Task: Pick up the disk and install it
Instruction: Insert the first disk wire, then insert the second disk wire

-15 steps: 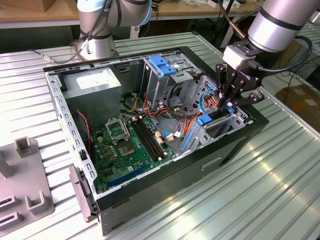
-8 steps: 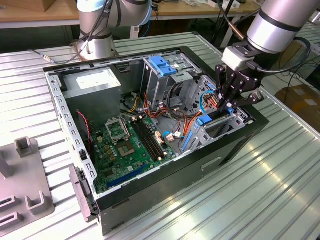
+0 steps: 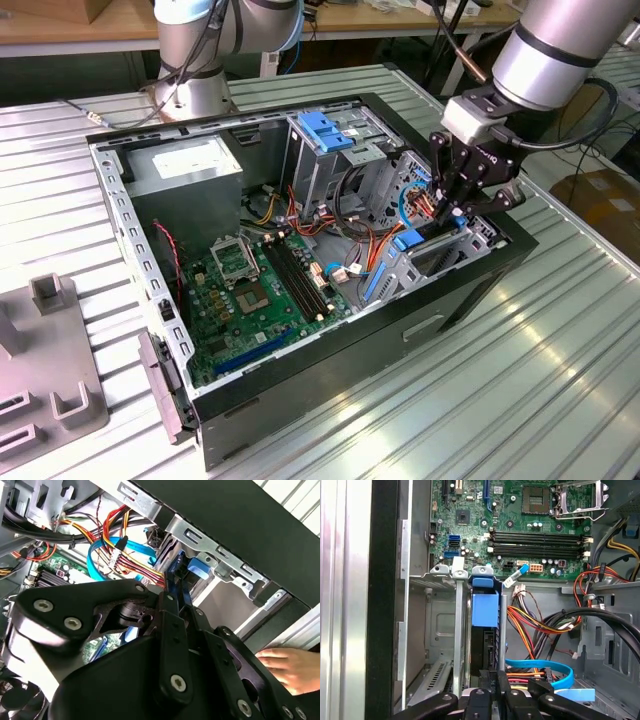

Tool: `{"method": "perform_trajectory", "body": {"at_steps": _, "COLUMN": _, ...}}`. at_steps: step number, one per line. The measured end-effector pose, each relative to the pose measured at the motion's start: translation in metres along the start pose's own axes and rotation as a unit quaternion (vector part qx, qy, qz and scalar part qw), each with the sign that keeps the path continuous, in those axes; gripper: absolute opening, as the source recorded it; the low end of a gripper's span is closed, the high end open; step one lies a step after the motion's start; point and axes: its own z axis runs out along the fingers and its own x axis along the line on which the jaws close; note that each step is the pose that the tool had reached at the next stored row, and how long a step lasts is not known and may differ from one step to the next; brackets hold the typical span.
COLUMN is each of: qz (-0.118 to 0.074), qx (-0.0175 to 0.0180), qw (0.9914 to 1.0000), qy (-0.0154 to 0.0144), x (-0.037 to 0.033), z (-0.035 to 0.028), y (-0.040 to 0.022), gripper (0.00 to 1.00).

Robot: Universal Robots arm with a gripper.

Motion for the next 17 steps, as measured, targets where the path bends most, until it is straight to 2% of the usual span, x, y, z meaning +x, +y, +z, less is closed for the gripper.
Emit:
{"method": "perform_trajectory", "body": {"at_steps": 1, "qz": 0.0, "qx": 0.0, "qw": 1.0, "qy": -0.0003, "x": 0.0, "z": -0.0003, "y": 0.0, "gripper": 0.18}}
{"method": "perform_trajectory", "body": {"at_steps": 2, "qz": 0.0, "qx": 0.0, "qw": 1.0, "qy": 0.0, "x": -0.0001, "z": -0.0028, "y": 0.0, "gripper": 0.25}}
{"method": "perform_trajectory", "body": {"at_steps": 7, "qz": 0.0, "qx": 0.0, "qw": 1.0, "qy": 0.0, "x": -0.0002, "z": -0.0164, "y": 0.0002, "gripper": 0.25}}
{"method": "perform_trajectory", "body": {"at_steps": 8, "qz": 0.0, "qx": 0.0, "qw": 1.0, "qy": -0.0001, "x": -0.0002, "z": -0.0164, "y": 0.0002, "gripper": 0.23}}
{"method": "perform_trajectory", "body": {"at_steps": 9, "qz": 0.0, "qx": 0.0, "qw": 1.0, "qy": -0.0001, "x": -0.0002, "z": -0.0165, "y": 0.0002, "gripper": 0.16}}
{"method": "perform_trajectory", "body": {"at_steps": 10, "qz": 0.0, "qx": 0.0, "qw": 1.0, "qy": 0.0, "x": -0.0002, "z": -0.0167, "y": 0.0002, "gripper": 0.16}}
{"method": "perform_trajectory", "body": {"at_steps": 11, "qz": 0.0, "qx": 0.0, "qw": 1.0, "qy": 0.0, "x": -0.0002, "z": -0.0167, "y": 0.0002, "gripper": 0.1}}
{"method": "perform_trajectory", "body": {"at_steps": 17, "qz": 0.0, "qx": 0.0, "qw": 1.0, "qy": 0.0, "x": -0.0002, "z": -0.0173, "y": 0.0002, "gripper": 0.1}}
